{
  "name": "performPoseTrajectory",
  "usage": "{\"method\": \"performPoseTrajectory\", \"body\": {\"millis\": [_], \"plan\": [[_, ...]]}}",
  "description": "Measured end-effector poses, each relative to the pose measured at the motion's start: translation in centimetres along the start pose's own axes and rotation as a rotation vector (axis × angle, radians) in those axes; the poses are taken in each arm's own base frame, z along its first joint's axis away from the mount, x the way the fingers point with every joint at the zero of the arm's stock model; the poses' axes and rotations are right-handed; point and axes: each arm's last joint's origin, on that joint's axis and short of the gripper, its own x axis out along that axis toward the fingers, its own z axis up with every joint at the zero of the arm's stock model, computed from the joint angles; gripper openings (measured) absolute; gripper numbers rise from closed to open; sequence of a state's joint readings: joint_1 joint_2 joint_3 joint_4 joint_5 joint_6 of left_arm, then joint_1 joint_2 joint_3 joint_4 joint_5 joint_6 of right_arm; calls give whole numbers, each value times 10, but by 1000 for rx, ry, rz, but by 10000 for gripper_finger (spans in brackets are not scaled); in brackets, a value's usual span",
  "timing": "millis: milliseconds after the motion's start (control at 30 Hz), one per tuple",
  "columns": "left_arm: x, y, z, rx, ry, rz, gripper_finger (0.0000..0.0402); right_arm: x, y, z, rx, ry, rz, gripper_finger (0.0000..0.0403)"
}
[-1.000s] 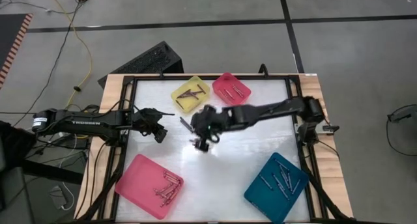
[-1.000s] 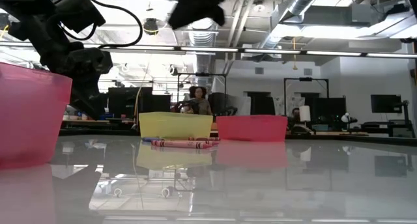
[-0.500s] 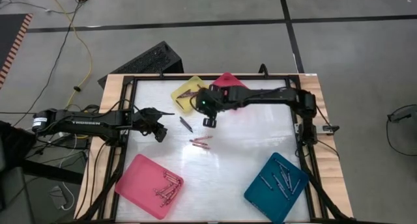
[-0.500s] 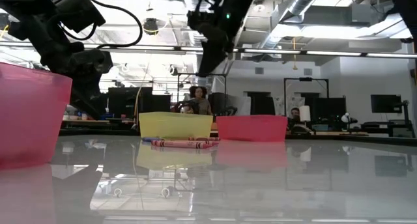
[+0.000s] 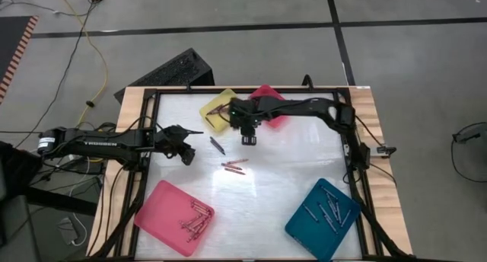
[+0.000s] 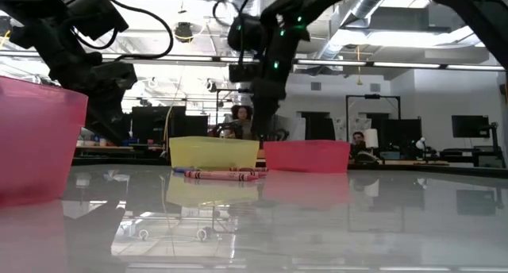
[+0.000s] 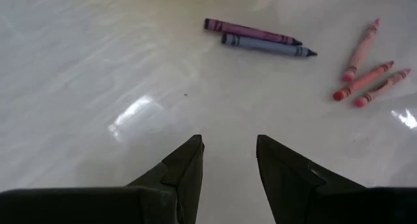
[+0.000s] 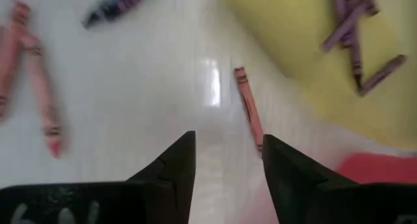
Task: Sort crayons
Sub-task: Put the red crayon into the pink bin
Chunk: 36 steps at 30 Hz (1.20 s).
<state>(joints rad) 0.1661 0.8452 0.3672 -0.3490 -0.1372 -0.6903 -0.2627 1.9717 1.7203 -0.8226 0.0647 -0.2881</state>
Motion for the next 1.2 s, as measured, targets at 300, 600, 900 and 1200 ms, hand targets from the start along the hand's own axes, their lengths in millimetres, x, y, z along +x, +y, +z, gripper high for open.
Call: {"method": "performPoseTrajectory", "body": {"millis": [300, 600, 900, 1200], "plan": [[0, 1, 1, -69, -48, 50, 133, 34, -11, -9, -80, 83, -7, 171], [0, 2, 1, -64, -53, 62, 133, 54, -29, -18, -69, 93, 30, 171], [0, 3, 2, -64, -74, 85, 133, 63, -29, -18, -112, 84, 42, 166], [0, 3, 2, -63, -75, 86, 133, 63, -25, -16, -110, 60, 107, 105]]}}
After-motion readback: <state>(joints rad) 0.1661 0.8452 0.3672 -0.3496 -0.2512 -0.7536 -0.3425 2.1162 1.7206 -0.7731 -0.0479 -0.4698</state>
